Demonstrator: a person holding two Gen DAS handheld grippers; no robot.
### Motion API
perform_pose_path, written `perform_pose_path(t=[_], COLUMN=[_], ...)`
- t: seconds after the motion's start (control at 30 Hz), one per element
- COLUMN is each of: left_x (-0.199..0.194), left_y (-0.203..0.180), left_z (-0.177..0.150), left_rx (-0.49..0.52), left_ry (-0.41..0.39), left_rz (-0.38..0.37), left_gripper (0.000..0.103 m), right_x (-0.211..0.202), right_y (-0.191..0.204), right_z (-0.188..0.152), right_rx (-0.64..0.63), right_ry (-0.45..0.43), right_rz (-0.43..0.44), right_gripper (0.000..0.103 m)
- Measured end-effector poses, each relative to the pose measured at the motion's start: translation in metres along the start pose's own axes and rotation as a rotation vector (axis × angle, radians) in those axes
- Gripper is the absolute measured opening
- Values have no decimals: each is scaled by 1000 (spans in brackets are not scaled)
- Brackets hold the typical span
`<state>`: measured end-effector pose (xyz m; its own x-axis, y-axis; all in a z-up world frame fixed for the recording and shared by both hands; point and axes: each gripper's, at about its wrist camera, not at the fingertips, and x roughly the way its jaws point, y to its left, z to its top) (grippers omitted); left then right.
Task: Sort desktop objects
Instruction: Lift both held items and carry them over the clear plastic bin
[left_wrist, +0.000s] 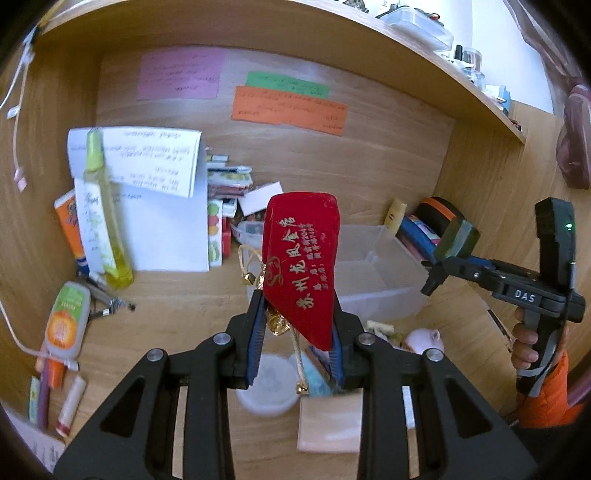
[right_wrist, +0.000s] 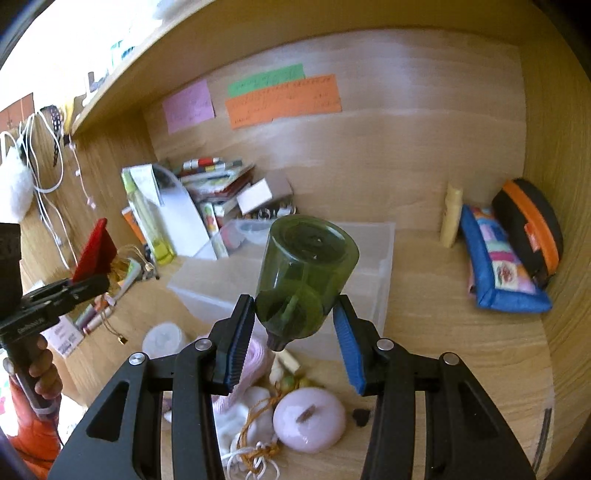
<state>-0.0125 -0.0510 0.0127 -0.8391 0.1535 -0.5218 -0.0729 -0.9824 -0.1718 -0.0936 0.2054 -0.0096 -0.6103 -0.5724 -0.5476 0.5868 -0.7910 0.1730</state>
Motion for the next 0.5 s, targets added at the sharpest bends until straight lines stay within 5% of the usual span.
perform_pose_path(t=[0.5], left_x=[35], left_y=[-16], left_z=[56], left_rx=[27], left_ry=[-11], left_rz=[4], left_gripper=[30], right_x=[4], right_y=[9], right_z=[48], right_rx=[-100], right_ry=[-78], right_rz=[-14], right_gripper=[41])
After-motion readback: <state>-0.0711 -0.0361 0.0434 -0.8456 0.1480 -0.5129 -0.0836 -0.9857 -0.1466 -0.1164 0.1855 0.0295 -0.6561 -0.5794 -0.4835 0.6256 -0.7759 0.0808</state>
